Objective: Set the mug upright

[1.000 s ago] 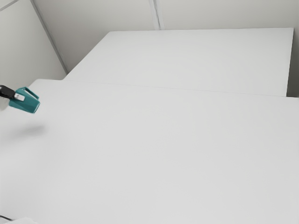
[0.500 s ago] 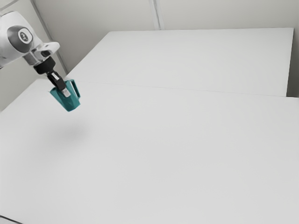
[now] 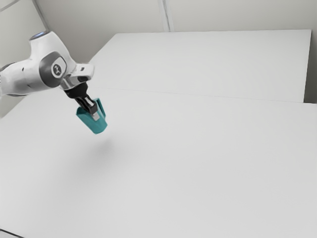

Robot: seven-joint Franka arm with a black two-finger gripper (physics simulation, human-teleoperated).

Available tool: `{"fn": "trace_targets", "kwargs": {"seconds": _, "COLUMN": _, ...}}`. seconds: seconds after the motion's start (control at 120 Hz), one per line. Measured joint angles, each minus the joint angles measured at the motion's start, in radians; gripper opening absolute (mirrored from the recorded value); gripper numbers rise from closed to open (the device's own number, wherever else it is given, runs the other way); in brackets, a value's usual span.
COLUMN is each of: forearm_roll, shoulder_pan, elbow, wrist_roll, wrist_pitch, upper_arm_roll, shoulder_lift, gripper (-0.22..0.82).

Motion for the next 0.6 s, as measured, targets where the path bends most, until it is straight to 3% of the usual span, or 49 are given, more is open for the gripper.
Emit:
{"fn": "trace_targets", "kwargs": {"seconds": 0.383, "forearm_roll": 0.153, "shoulder_pan": -0.109, "elbow": -0.132, "wrist_roll": -0.257, "wrist_pitch": 0.208, "upper_arm_roll": -0.005, "shoulder_lift": 0.038, "gripper": -0.18}}
{"fn": "trace_targets", "kwargs": {"seconds": 0.6, "forearm_roll": 0.178, "shoulder_pan": -0.073, "elbow": -0.132, "wrist_roll": -0.36, "wrist_pitch": 0.264, "upper_arm_roll": -0.025, "shoulder_lift": 0.117, "gripper": -0.18}}
